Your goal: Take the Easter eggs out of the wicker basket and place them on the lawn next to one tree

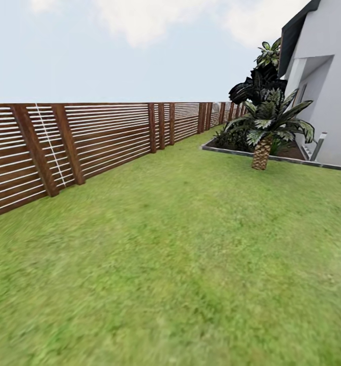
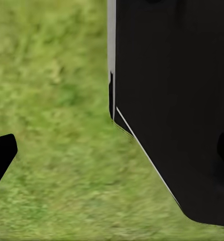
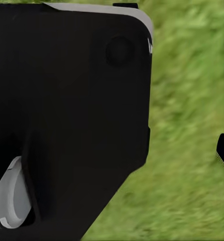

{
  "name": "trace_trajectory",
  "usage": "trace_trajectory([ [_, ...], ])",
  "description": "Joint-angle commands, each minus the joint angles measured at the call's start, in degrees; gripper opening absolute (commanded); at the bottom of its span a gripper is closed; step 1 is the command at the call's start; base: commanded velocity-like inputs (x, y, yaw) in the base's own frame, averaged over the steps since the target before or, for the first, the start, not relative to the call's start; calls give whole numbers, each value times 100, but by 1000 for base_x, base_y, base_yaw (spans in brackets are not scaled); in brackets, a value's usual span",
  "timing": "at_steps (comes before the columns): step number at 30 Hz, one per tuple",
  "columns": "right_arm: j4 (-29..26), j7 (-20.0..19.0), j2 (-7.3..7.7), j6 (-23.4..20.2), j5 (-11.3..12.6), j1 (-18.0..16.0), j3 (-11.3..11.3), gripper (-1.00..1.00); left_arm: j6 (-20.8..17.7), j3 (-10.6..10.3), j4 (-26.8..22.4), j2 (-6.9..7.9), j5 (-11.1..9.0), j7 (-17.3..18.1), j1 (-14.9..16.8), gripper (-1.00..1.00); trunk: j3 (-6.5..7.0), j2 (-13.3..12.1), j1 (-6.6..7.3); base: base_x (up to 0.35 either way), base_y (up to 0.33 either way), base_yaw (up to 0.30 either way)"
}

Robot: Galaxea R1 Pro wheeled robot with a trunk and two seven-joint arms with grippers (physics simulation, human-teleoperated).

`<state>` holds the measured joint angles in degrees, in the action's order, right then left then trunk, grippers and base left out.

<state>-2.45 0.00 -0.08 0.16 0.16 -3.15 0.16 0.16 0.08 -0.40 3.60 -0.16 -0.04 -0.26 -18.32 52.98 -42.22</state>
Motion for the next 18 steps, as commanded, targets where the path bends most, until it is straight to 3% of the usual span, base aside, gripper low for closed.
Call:
trace_trajectory([
  [1, -1, 0, -1, 2, 2, -2, 2, 100, 2, 0, -4, 2, -2, 1, 0, 100, 14, -38, 19, 325, 0, 0],
  [18, -1, 0, -1, 2, 2, -2, 2, 100, 2, 0, -4, 1, -1, -3, 0, 100, 319, -720, 392, 325, 0, 0],
])
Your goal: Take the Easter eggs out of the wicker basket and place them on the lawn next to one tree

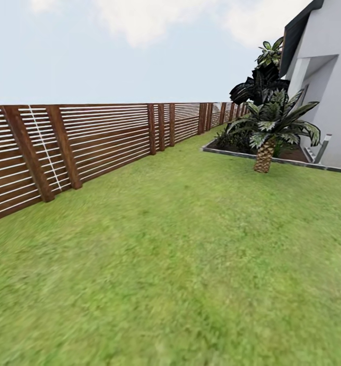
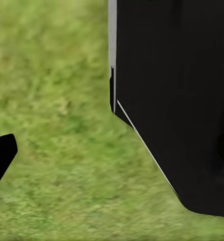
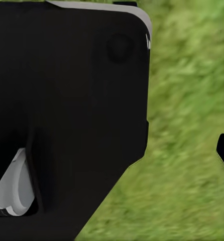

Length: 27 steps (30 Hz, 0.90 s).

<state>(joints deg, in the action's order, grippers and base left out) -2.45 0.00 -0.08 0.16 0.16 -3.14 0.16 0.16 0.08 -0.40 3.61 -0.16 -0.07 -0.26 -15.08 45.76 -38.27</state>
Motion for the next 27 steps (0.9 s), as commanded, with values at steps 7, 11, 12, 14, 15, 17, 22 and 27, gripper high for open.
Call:
trace_trajectory([
  [7, -1, 0, -1, 2, 2, -2, 2, 100, 2, 0, -4, 0, -2, 3, 0, 100, 121, -278, 150, 325, 0, 0],
  [11, -1, 0, -1, 2, 2, -2, 2, 100, 2, 0, -4, 1, 0, 3, 0, 100, 139, -318, 172, 325, 0, 0],
  [12, -1, 0, -1, 2, 2, -2, 2, 100, 2, 0, -4, 2, 1, 4, 0, 100, 139, -318, 172, 325, 0, 0],
  [14, -1, 0, -1, 2, 2, -2, 2, 100, 2, 0, -2, 1, 1, 4, 0, 100, 139, -318, 172, 325, 0, 0],
  [15, -1, 0, -1, 2, 2, -2, 2, 100, 2, 0, -3, 0, 0, 5, 0, 100, 139, -318, 172, 325, 0, 0],
  [17, -1, 0, -1, 2, 2, -2, 2, 100, 2, 0, -4, 0, 0, 3, 0, 100, 139, -318, 172, 325, 0, 0],
  [22, -1, 0, -1, 2, 2, -2, 2, 100, 2, 0, -4, -1, 0, 1, 0, 100, 139, -318, 172, 325, 0, 0],
  [27, -1, 0, -1, 2, 2, -2, 2, 100, 1, 0, -4, -1, -1, 4, 0, 100, 139, -318, 172, 325, 0, 0],
])
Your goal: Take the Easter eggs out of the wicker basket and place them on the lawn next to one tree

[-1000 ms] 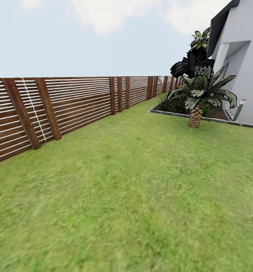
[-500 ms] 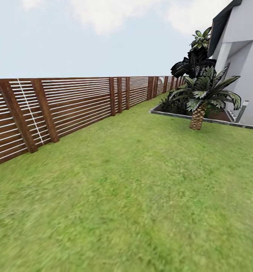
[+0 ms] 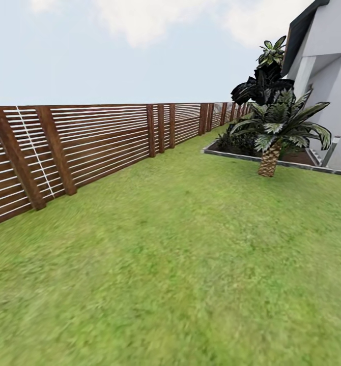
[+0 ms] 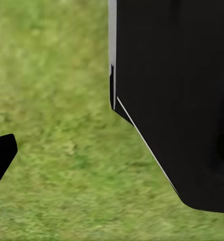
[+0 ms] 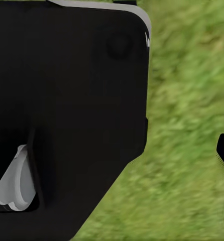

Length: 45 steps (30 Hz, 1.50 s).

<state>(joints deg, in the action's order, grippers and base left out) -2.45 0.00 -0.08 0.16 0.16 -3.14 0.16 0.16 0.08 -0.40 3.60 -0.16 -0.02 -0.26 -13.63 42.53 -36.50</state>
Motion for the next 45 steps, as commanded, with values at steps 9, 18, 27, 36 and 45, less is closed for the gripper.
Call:
trace_trajectory([
  [9, -1, 0, -1, 2, 2, -2, 2, 100, 2, 0, -4, 1, -2, 0, 0, 100, -6, 4, -4, 325, 0, 0],
  [18, -1, 0, -1, 2, 2, -2, 2, 100, 2, 0, -4, 1, -1, -2, 0, 100, -6, 4, -4, 325, 0, 0],
  [27, -1, 0, -1, 2, 2, -2, 2, 100, 2, 0, -4, 2, -2, -2, 0, 100, -6, 4, -4, 326, 0, 0],
  [36, -1, 0, -1, 2, 2, -2, 0, 100, 1, 0, -4, 1, -1, -5, 0, 100, -6, 4, -4, 326, 0, 0],
  [45, -1, 0, -1, 2, 2, -2, 2, 100, 2, 0, -4, 2, -2, -2, 0, 100, -6, 4, -4, 326, 0, 0],
])
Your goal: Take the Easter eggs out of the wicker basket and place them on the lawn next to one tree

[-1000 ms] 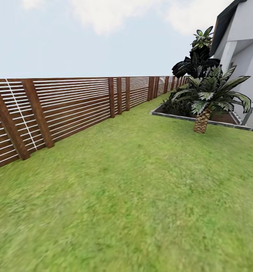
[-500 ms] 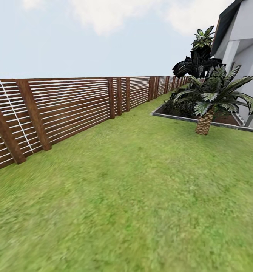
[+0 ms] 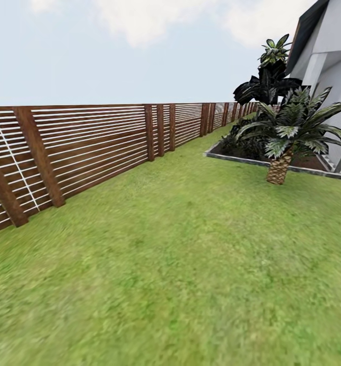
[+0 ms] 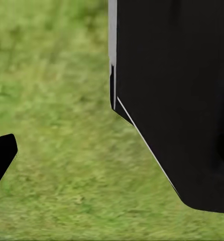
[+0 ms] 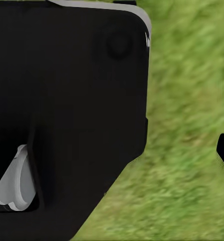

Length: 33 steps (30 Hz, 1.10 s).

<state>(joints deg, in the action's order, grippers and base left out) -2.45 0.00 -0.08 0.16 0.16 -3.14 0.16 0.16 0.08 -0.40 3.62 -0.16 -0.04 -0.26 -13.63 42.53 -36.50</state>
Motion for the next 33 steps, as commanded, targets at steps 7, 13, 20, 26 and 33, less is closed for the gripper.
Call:
trace_trajectory([
  [7, -1, 0, -1, 2, 2, -2, 2, 100, 2, 0, -4, -1, -2, -2, 0, 100, -6, 4, -4, 326, 0, 0],
  [13, -1, 0, -1, 2, 2, -2, 2, 100, 1, 0, -4, -1, -1, -1, 0, 100, -6, 4, -4, 326, 0, 0],
  [20, -1, 0, -1, 2, 2, -2, 2, 100, -1, 0, -4, 1, -1, -1, 0, 100, -6, 4, -4, 326, 0, 0],
  [26, -1, 0, -1, 2, 2, -2, 2, 100, 2, 0, -4, -1, -2, -2, 0, 100, -6, 4, -4, 326, 0, 0],
  [33, -1, 0, -1, 2, 2, -2, 2, 100, 2, 0, -4, -1, -1, 1, 0, 100, -6, 4, -4, 326, 0, 0],
])
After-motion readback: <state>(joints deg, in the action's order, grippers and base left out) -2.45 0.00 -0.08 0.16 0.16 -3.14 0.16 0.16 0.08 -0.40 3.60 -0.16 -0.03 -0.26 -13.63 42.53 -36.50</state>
